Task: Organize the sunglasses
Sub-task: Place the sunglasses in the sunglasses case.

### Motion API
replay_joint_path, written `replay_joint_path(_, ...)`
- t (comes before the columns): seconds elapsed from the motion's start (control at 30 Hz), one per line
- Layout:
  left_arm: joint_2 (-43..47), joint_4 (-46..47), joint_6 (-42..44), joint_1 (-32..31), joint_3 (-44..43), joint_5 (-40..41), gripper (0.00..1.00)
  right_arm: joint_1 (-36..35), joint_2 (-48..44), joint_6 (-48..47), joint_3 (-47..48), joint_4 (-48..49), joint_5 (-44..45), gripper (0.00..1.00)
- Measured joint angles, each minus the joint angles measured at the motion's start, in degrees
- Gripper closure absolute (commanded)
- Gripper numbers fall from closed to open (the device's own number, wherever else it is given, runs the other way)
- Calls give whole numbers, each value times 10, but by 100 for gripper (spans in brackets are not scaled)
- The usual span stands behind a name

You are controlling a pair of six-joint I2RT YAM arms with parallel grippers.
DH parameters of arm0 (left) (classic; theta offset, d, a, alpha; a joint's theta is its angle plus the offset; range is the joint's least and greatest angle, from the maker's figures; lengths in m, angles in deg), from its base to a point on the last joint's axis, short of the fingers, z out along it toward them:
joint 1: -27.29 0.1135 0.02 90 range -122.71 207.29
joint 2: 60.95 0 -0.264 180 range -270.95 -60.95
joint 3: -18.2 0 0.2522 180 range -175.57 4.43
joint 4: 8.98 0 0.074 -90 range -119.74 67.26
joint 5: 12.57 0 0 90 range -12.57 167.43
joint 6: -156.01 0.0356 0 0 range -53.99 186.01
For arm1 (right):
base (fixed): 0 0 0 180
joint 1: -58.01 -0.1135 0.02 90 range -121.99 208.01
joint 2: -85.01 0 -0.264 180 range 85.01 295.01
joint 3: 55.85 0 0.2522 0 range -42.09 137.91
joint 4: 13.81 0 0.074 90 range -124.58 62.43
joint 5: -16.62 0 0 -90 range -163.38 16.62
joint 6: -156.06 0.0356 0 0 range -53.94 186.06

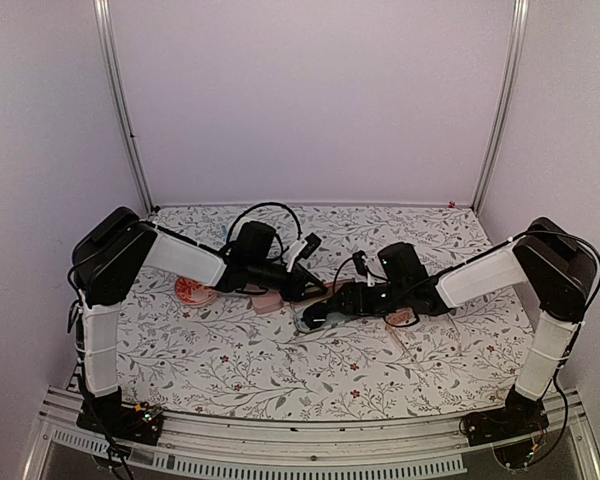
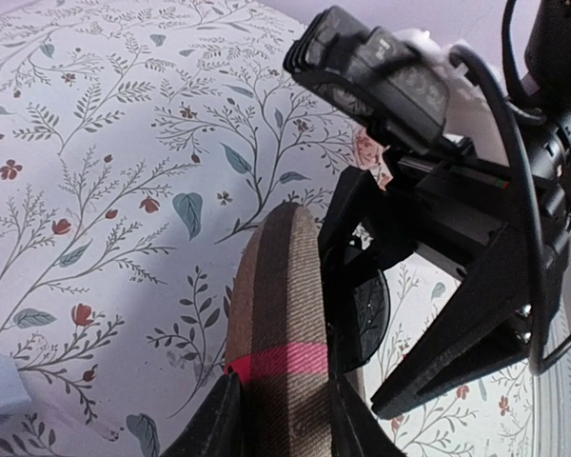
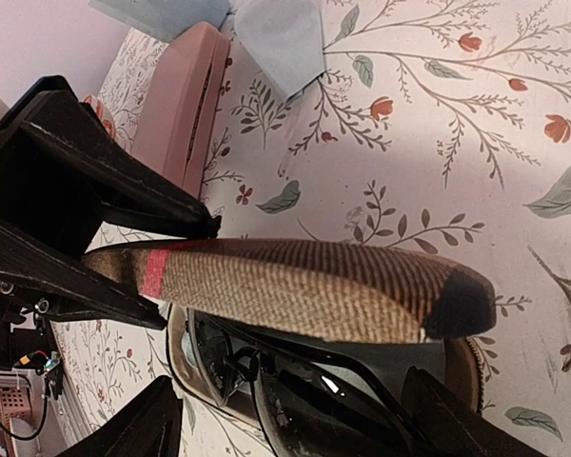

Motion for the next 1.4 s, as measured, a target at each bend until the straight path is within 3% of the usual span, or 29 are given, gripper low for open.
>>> replay_joint_path(0.57,3,19,-3,0,14,-3,70,-9,-1,-24,23,-45,32,10)
replay_joint_path(1.4,4,20,-3,0,17,-11,70,-28,-20,-74,62,-129,56,7)
